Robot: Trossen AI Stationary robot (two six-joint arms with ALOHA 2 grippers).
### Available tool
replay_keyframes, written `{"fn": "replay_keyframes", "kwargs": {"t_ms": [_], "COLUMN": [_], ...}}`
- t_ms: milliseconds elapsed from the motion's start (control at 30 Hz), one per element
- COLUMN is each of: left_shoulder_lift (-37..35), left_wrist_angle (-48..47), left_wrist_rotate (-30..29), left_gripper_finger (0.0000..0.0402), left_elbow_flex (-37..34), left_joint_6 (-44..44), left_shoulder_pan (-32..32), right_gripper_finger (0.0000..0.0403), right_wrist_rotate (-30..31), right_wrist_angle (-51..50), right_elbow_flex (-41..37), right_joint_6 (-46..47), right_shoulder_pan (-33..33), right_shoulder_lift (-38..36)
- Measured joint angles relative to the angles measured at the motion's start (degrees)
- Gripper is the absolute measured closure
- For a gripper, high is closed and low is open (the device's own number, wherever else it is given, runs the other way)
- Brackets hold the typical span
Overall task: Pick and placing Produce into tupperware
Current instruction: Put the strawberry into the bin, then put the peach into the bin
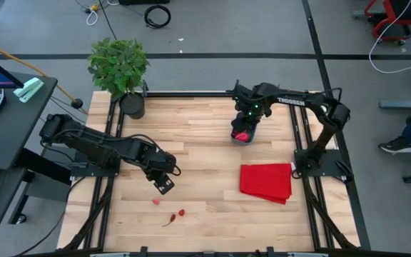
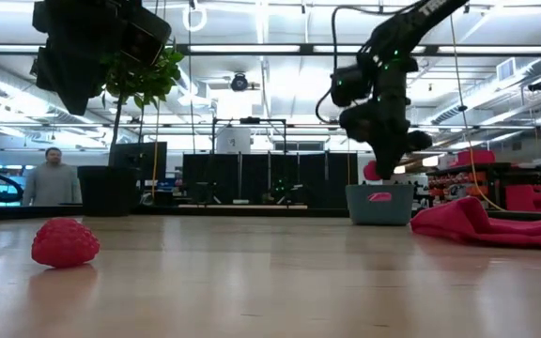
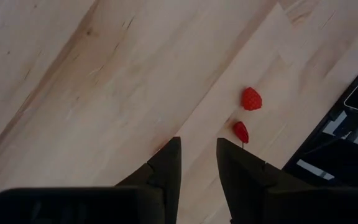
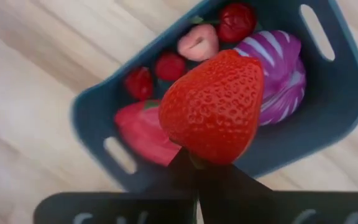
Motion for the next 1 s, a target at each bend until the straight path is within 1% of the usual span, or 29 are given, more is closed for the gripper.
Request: {"fn": "replay_keyframes", "kwargs": {"t_ms": [233, 433, 500, 633, 767, 900, 1000], "left_shoulder_lift": [0.0, 0.0, 0.0, 0.0, 0.0, 0.1, 0.1], "left_wrist_angle": [0.0, 0.0, 0.0, 0.0, -0.1, -1.2, -3.6], "left_wrist_rotate": [0.0, 0.0, 0.0, 0.0, 0.0, -0.5, -0.4], "left_gripper_finger": [0.0294, 0.0294, 0.0294, 0.0294, 0.0294, 0.0282, 0.0254], "left_elbow_flex": [0.0, 0.0, 0.0, 0.0, 0.0, 0.0, 0.0], "left_joint_6": [-1.5, -1.9, -1.9, -1.7, 3.3, 7.9, 9.5], "left_shoulder_pan": [0.0, 0.0, 0.0, 0.0, 0.0, 0.0, -0.2], "right_gripper_finger": [0.0343, 0.0302, 0.0292, 0.0286, 0.0288, 0.0288, 0.0289], "right_wrist_rotate": [-0.4, -0.4, -1.7, -7.9, -14.6, -14.7, -12.7], "right_wrist_angle": [0.1, 0.2, 0.2, 0.0, 0.0, 0.2, 0.2], "right_elbow_flex": [0.0, 0.0, 0.0, 0.0, 0.0, 0.0, 0.0], "right_joint_6": [-3.9, -6.1, -5.9, -5.3, -2.1, -1.0, -0.7], "right_shoulder_pan": [-1.2, -1.3, -1.3, -1.3, 0.0, 2.8, 5.5], "right_shoulder_lift": [3.8, 3.4, 1.7, -3.1, -10.1, -17.3, -22.4]}}
